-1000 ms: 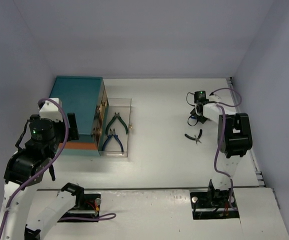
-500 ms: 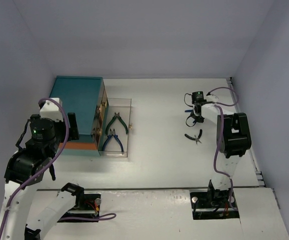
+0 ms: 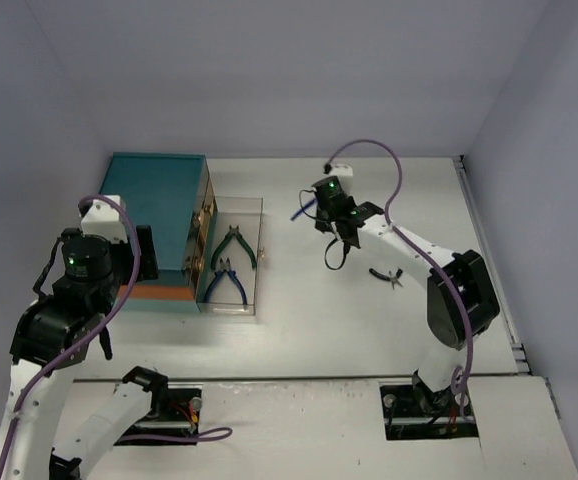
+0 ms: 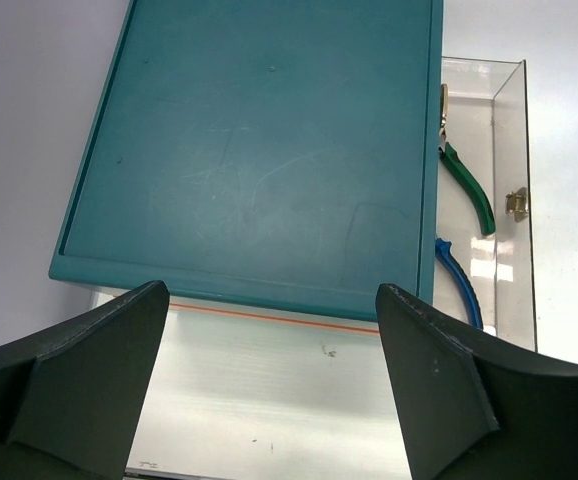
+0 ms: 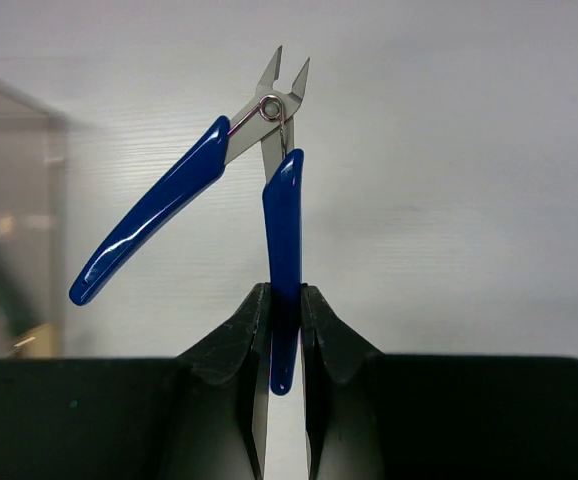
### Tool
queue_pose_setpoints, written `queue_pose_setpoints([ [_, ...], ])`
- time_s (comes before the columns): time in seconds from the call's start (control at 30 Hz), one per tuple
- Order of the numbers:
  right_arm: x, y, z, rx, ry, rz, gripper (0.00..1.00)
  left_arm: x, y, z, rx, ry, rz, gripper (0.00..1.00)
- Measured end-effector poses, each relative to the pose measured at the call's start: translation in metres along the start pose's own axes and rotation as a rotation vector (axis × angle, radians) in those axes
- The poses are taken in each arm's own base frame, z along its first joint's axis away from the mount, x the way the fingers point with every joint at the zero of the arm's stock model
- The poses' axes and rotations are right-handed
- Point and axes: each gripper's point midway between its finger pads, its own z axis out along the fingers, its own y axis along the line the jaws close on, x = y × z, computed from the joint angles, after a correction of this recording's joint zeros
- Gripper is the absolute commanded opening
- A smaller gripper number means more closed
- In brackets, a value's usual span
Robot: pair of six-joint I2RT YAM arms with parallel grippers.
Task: Sort the tools into containers
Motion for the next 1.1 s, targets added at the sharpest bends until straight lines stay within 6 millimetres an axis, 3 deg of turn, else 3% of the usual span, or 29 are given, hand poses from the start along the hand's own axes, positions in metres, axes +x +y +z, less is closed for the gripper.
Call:
queue_pose_setpoints([
  [0.13, -0.011, 0.087, -0.042, -0.233, -0.085, -0.089, 0.0, 0.0, 0.002, -0.001, -0.011, -0.004, 0.002, 0.81],
  [0.27, 0.002, 0.145, -0.055, -0.357, -0.084, -0.151, 0.0, -0.001, 0.004, -0.002, -0.017, -0.008, 0.002, 0.81],
  [0.37, 0.021, 0.176, -0.046, -0.394, -0.058, -0.187, 0.0, -0.001, 0.005, -0.003, -0.018, -0.013, 0.0, 0.81],
  [0.47, 0.048, 0.194, -0.034, -0.405, -0.013, -0.222, 0.03, 0.002, 0.006, -0.005, -0.018, -0.016, -0.001, 0.81],
  [0.6, 0.079, 0.212, -0.021, -0.415, 0.037, -0.256, 0.26, 0.007, 0.008, -0.007, -0.02, -0.014, -0.001, 0.81],
  [0.73, 0.088, 0.216, -0.021, -0.412, 0.048, -0.256, 0.41, 0.007, 0.008, -0.008, -0.02, -0.018, -0.002, 0.81],
  [0.9, 0.072, 0.201, -0.022, -0.376, 0.012, -0.243, 0.48, 0.007, 0.008, -0.008, -0.02, -0.018, -0.002, 0.81],
  [1.0, 0.057, 0.164, -0.023, -0.327, -0.001, -0.222, 0.48, 0.007, 0.008, -0.008, -0.018, -0.017, -0.002, 0.81],
  [1.1, 0.035, 0.102, -0.023, -0.228, -0.021, -0.162, 0.48, 0.007, 0.007, -0.008, -0.012, -0.017, -0.002, 0.81],
])
